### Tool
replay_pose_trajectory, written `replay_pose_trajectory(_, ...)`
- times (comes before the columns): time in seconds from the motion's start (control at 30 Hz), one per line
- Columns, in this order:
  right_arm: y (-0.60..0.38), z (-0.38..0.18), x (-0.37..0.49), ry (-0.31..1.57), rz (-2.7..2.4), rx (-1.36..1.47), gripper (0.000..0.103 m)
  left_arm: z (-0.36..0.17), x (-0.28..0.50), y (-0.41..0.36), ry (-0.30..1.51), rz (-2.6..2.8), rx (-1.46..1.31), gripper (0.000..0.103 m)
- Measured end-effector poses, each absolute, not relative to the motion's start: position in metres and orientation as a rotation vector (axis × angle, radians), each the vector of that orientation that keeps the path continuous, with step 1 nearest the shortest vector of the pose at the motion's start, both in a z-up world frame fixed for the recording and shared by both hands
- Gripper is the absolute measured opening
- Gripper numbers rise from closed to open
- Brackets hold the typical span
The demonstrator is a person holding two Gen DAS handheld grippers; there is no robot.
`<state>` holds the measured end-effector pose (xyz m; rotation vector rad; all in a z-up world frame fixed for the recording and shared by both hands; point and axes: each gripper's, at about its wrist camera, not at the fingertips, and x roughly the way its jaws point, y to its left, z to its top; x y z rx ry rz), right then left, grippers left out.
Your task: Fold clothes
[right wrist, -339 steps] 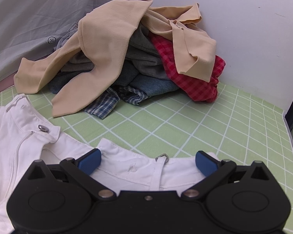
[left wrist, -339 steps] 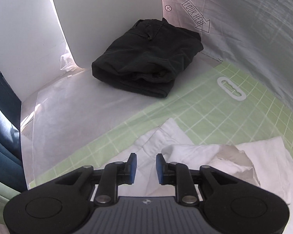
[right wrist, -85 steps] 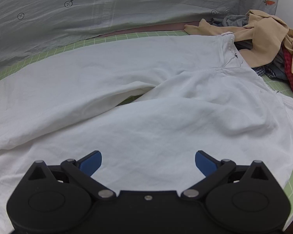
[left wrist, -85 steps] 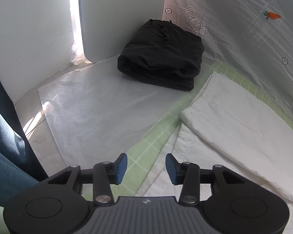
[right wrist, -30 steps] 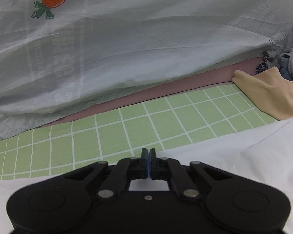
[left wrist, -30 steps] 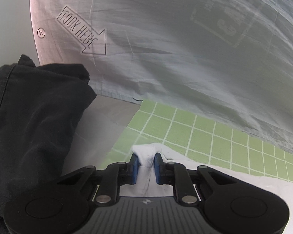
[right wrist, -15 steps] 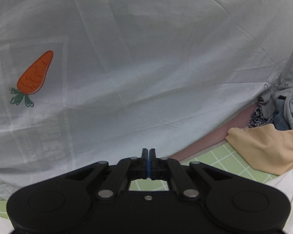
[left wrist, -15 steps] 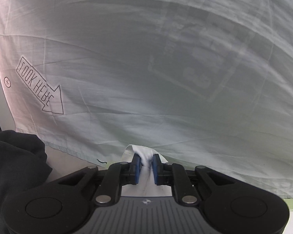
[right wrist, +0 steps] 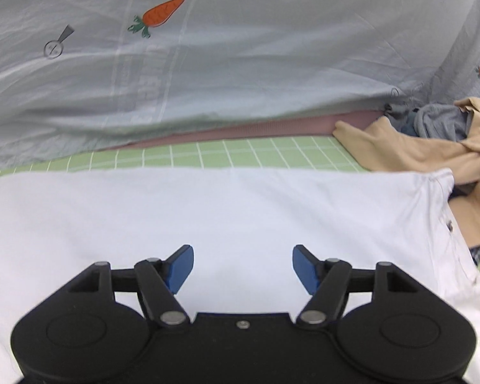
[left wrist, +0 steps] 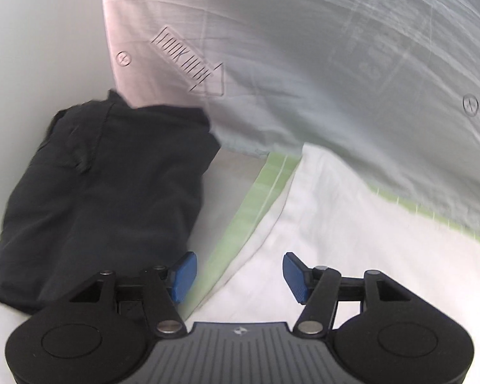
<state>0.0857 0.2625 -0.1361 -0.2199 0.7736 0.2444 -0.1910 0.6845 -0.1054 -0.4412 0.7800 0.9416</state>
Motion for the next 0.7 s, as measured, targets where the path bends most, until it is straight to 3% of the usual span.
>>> replay_pose_trajectory(0.23,0.239,-0.143,-0.009,0.868,0.302,-0.21,0.072,-0.123,-0.312,0.626,0.866,1.002,-0.579,0.062)
replay_pose_trajectory(0.3,0.237,-0.14,-0.026,0.865,0.327,-0.221,0.073,-0.127,-0.335,0.613,0.854,1.003,-0.624,0.067)
replay_pose_trajectory(0.7,0.228,-0.125,-0.085,0.841,0.368,-0.232,0.076,-0.143,-0.362,0.579,0.829,0.845,-0.609,0.066)
